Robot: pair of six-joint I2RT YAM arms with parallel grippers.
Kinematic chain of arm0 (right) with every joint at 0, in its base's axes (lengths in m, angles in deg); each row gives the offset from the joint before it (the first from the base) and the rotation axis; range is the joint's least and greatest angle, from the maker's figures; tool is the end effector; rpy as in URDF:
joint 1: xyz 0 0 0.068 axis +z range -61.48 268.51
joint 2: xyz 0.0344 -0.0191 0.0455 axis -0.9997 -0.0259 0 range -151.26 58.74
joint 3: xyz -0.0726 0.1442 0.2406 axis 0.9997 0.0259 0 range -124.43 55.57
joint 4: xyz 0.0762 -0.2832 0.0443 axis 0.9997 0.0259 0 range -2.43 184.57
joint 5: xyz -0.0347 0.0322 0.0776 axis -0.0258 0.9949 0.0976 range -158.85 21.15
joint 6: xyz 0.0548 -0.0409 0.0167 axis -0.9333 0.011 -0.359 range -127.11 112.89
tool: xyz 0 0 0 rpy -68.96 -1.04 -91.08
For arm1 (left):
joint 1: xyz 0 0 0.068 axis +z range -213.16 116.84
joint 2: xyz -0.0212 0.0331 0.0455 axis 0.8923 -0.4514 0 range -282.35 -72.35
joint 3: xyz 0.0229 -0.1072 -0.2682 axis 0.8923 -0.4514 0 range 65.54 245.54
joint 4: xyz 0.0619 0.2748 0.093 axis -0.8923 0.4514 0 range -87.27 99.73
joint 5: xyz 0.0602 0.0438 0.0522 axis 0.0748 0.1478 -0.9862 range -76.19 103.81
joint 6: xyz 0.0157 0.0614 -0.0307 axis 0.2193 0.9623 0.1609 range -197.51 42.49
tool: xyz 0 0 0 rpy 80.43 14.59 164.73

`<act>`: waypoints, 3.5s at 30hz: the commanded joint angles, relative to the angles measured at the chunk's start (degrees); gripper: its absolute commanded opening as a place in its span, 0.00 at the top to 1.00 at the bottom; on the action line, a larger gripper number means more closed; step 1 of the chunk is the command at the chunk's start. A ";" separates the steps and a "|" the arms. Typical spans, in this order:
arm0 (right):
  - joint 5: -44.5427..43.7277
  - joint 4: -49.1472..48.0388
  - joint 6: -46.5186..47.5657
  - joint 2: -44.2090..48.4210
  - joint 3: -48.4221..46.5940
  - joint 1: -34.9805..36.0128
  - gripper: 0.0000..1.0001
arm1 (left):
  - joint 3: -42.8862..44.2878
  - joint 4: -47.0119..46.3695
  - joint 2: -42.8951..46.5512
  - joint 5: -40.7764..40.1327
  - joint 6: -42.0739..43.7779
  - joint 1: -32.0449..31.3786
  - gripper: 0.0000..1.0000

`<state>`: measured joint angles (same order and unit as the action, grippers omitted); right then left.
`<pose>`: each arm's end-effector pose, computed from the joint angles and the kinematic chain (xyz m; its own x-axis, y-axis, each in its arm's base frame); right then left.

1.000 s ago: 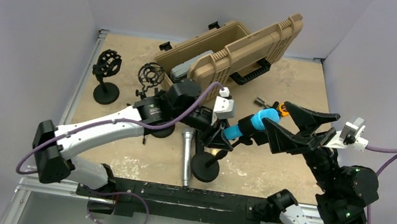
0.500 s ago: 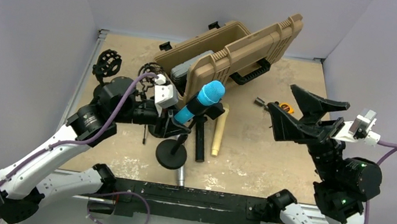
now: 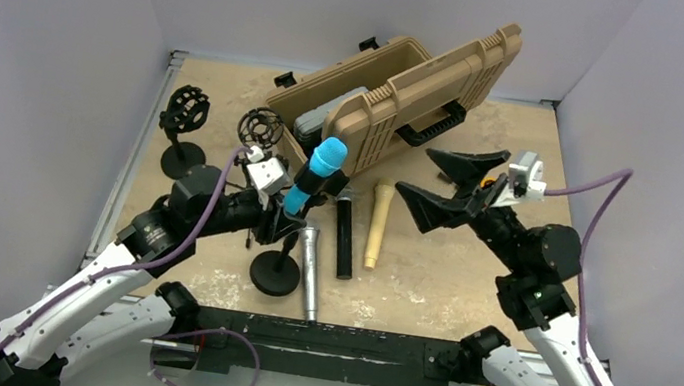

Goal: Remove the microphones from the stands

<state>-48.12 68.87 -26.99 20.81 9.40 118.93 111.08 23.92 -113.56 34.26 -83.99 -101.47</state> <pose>0.1472 0.1101 0.4443 0.1139 0.4355 -0.8929 -0.8341 0.5302 0.1522 0.1503 -0.1446 0.3429 -0.3214 0.1190 -0.9394 0.8121 0.5449 -0.2087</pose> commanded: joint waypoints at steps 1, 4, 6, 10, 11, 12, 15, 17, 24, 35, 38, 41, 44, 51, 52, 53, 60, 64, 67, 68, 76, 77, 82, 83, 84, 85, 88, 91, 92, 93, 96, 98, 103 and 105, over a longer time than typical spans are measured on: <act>11.67 -7.94 1.40 -1.29 2.80 0.00 0.13 | -3.36 -12.56 4.07 -1.70 -3.27 0.22 1.00; 17.54 -12.51 1.31 -2.26 5.77 0.05 0.14 | -6.62 -14.88 6.59 -1.12 -3.23 0.23 1.00; 21.53 -17.82 0.61 -2.57 8.78 0.26 0.14 | -9.83 -18.64 8.54 0.60 -3.78 0.21 1.00; 24.89 -28.61 -0.07 -4.76 13.56 2.32 0.14 | -13.47 -23.16 9.61 3.96 -5.53 0.24 1.00; 24.71 -31.10 0.34 -5.53 14.66 3.13 0.14 | -14.29 -23.80 9.88 4.42 -6.15 0.24 1.00; 24.43 -34.11 0.95 -6.35 15.59 4.08 0.14 | -15.07 -24.26 10.48 4.55 -6.63 0.21 1.00; 24.58 -42.98 1.88 -10.54 18.37 7.31 0.13 | -17.08 -25.04 13.00 4.60 -7.14 0.17 1.00; 23.98 -47.33 2.72 -14.88 18.49 9.90 0.14 | -17.34 -24.25 14.47 4.43 -6.99 0.14 1.00; 18.08 -55.58 3.78 -24.98 15.13 12.12 0.13 | -18.57 -22.33 18.25 4.46 -7.41 -0.40 1.00; 25.72 -48.22 10.01 -35.58 5.11 11.92 0.12 | -18.36 -20.27 18.31 2.69 -5.80 -3.12 1.00; 29.88 -45.82 10.86 -38.50 2.01 12.10 0.12 | -17.44 -17.81 17.77 1.85 -5.20 -4.05 1.00; 32.54 -45.00 10.41 -39.97 -0.64 12.74 0.12 | -17.24 -16.77 17.71 0.26 -4.78 -4.84 1.00; 34.96 -48.50 6.38 -41.49 -2.03 13.72 0.13 | -16.44 -15.56 17.44 -0.88 -4.56 -4.96 1.00; 29.99 -48.65 1.70 -43.51 -4.72 15.80 0.32 | -15.31 -13.13 17.30 -4.00 -4.42 -4.94 0.97; 29.27 -49.36 1.06 -43.40 -4.45 15.82 0.36 | -15.31 -13.03 17.38 -4.28 -4.45 -4.95 0.95; 28.60 -50.43 0.25 -43.29 -4.11 15.82 0.41 | -15.18 -12.84 17.33 -4.63 -4.54 -4.94 0.94; 24.03 -55.16 -2.78 -43.06 -1.84 15.82 0.73 | -14.27 -11.18 17.00 -6.78 -5.23 -4.94 0.84; 23.31 -56.80 -3.25 -43.15 -1.01 15.86 0.86 | -13.76 -10.27 16.69 -7.88 -5.52 -4.94 0.76; 23.74 -58.55 -3.88 -43.15 -0.81 15.82 0.95 | -13.28 -9.42 16.07 -8.70 -5.85 -4.96 0.72; 23.64 -58.96 -3.89 -43.01 -0.78 15.82 0.97 | -12.95 -8.80 15.73 -9.39 -6.21 -4.98 0.67; 19.49 -56.03 2.33 -40.99 -0.99 16.06 1.00 | -9.24 -3.12 17.51 -14.64 -5.96 -4.98 0.33; 18.45 -54.82 3.59 -40.82 -1.27 16.20 1.00 | -8.24 -1.97 18.00 -14.78 -5.47 -4.94 0.30; 14.82 -48.05 9.01 -41.07 -4.40 17.95 1.00 | -2.21 6.00 20.53 -15.90 -3.54 -4.95 0.10; 13.93 -46.89 9.73 -41.28 -5.08 18.41 1.00 | -0.48 8.08 20.74 -16.44 -3.43 -4.97 0.07; 12.88 -45.64 10.27 -41.52 -5.78 18.78 1.00 | 1.20 10.02 20.79 -17.02 -3.31 -4.94 0.07; 11.98 -44.02 10.82 -41.91 -6.50 19.13 1.00 | 3.15 11.66 20.71 -17.21 -3.03 -4.96 0.10; 10.06 -41.45 12.02 -43.22 -8.08 20.43 0.95 | 10.20 16.44 18.64 -16.67 -1.46 -4.94 0.14; 8.49 -39.40 13.10 -44.83 -9.62 22.28 0.89 | 17.93 19.55 14.83 -17.16 -0.36 -4.94 0.11; 7.62 -38.57 13.40 -45.39 -10.38 22.96 0.87 | 20.33 19.94 13.32 -18.28 -0.34 -4.98 0.10; 6.58 -37.84 13.77 -45.84 -11.03 23.75 0.85 | 22.36 20.35 11.85 -19.74 -0.60 -4.97 0.09; 4.43 -36.21 14.41 -46.31 -12.35 25.39 0.79 | 26.88 20.81 7.43 -20.27 -0.63 -4.94 0.09; 3.76 -35.99 13.92 -45.96 -12.52 25.57 0.76 | 28.38 20.43 4.66 -20.25 0.33 -4.94 0.08; 4.33 -35.93 12.77 -45.64 -12.46 25.73 0.74 | 29.90 20.15 0.30 -20.23 3.19 -4.94 0.08; 4.53 -35.55 12.75 -45.93 -12.57 25.80 0.74 | 29.62 18.91 -0.94 -19.25 4.37 -4.94 0.10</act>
<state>-41.30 35.82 -15.36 -26.06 -0.07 144.50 139.62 43.57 -112.49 14.85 -83.18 -106.41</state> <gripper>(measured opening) 0.472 0.916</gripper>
